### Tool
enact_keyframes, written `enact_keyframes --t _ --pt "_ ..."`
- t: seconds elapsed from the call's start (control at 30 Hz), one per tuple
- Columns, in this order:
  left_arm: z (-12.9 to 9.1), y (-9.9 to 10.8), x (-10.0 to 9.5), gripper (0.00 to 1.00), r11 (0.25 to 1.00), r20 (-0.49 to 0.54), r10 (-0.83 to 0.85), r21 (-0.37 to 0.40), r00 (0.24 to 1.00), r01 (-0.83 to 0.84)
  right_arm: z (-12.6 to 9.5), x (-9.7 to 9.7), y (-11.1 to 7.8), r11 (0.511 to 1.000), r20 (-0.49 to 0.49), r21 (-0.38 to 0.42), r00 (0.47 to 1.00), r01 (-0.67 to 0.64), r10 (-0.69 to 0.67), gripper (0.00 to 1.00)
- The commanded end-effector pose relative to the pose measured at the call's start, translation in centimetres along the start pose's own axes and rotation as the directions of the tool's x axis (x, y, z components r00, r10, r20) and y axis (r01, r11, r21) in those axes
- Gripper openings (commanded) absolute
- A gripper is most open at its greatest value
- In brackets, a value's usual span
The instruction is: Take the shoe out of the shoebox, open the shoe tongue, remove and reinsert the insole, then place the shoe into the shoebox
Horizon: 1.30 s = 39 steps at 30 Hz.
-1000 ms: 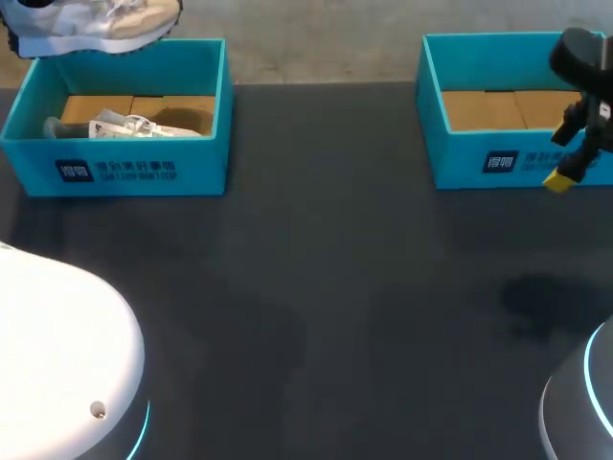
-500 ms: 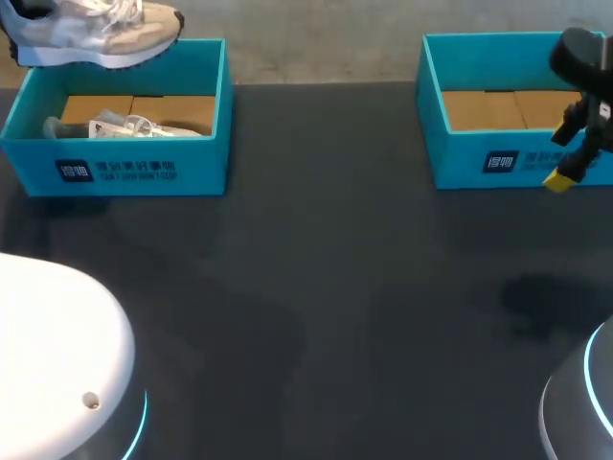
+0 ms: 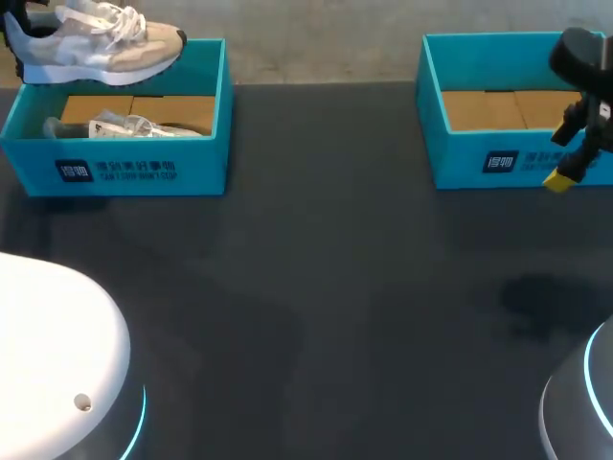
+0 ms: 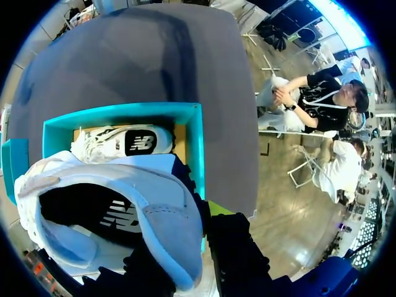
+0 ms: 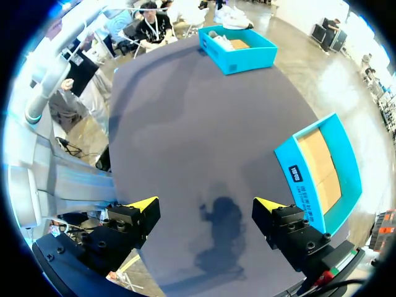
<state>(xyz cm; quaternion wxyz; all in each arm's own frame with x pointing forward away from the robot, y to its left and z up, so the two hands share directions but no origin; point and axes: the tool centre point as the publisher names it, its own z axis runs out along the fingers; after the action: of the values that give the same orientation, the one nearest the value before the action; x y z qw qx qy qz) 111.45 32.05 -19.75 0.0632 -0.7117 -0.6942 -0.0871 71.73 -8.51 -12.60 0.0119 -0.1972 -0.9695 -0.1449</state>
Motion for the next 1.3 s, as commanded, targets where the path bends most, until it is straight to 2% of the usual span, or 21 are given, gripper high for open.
enact_keyframes --t 0.03,0.37,0.73,1.3 --pt "1.4 0.3 -0.1 0.00 1.000 0.008 0.008 0.009 1.000 -0.008 0.0 -0.2 0.2 1.000 -0.003 0.005 1.000 -0.002 0.002 1.00" --pt "3.5 -0.6 -0.6 0.00 0.999 0.003 0.007 0.034 1.000 -0.007 0.0 -0.2 0.2 1.000 -0.003 0.005 1.000 -0.002 0.002 1.00" --pt "4.8 -1.0 -1.4 0.00 0.998 -0.001 0.022 0.063 1.000 -0.022 0.0 -0.2 0.2 1.000 -0.003 0.005 1.000 -0.002 0.002 1.00" --pt "6.7 -0.9 -2.1 0.00 0.993 -0.011 0.033 0.111 0.999 -0.031 0.0 -0.2 0.2 1.000 -0.003 0.005 1.000 -0.002 0.002 1.00"
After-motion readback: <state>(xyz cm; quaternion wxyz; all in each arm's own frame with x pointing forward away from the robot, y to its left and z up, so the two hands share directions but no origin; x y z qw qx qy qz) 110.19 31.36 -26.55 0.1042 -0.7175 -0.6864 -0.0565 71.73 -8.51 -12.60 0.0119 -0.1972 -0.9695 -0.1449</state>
